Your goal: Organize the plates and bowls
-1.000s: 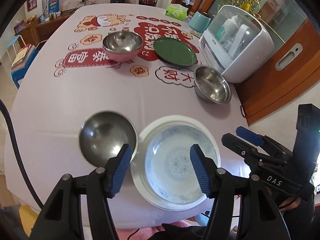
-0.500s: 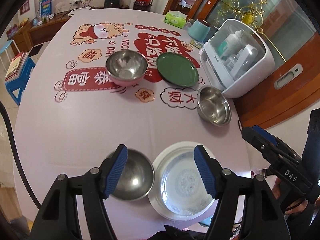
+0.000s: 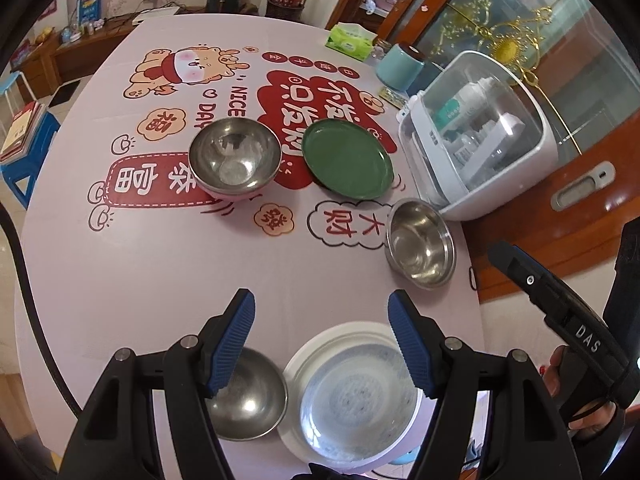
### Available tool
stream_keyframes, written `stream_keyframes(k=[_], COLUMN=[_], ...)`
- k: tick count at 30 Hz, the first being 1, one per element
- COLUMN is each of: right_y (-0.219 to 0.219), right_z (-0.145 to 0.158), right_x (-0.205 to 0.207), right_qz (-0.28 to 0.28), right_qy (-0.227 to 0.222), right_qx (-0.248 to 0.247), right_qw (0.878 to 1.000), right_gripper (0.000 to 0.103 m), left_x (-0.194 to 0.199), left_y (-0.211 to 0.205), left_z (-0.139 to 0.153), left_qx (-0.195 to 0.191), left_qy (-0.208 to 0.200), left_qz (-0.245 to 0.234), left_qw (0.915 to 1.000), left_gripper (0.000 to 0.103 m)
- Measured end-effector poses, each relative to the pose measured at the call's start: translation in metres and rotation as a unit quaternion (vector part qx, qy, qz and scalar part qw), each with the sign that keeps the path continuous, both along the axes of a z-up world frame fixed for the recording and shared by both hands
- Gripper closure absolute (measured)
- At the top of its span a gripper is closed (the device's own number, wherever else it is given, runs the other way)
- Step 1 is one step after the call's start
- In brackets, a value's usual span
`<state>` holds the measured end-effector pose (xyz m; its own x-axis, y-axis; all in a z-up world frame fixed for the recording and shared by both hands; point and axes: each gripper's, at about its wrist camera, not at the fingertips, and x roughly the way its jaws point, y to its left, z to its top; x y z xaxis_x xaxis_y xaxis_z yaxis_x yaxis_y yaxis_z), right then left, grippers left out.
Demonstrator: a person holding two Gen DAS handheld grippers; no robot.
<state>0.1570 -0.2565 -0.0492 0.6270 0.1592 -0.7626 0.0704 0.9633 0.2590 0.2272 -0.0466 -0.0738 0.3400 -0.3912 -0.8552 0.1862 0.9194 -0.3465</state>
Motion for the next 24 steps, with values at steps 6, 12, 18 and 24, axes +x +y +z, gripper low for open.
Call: stream_keyframes(k=[6, 12, 18, 24], right_y=[-0.029, -0.054, -0.074, -0.084], right_z=[-0.007, -0.023, -0.045, -0.07], right_x=[0.028, 0.059, 0.091, 0.123], right_qz=[0.0, 0.0, 0.006, 0.013], right_qy=[0.014, 0.03, 0.044, 0.051], right_qx=[0.047, 0.048, 0.055, 0.049], right_qw=[0.999, 0.998, 0.998, 0.997], right_gripper=[0.038, 0.038, 0.038, 0.038], left_x=[0.022, 0.044, 0.068, 0.097], left_y=[-0.021, -0.049, -0.08, -0.102], left_z=[0.006, -0.004, -0.02, -0.035], left_qx=[0.012, 0.018, 0.026, 0.021], left_qy=[-0.005, 0.006, 0.01, -0.005], left_qz=[0.023, 0.041, 0.049, 0.058], left_qw=[0.9997, 0.999, 0.9984, 0.9981], left_gripper=[0.035, 0.035, 0.035, 0.035])
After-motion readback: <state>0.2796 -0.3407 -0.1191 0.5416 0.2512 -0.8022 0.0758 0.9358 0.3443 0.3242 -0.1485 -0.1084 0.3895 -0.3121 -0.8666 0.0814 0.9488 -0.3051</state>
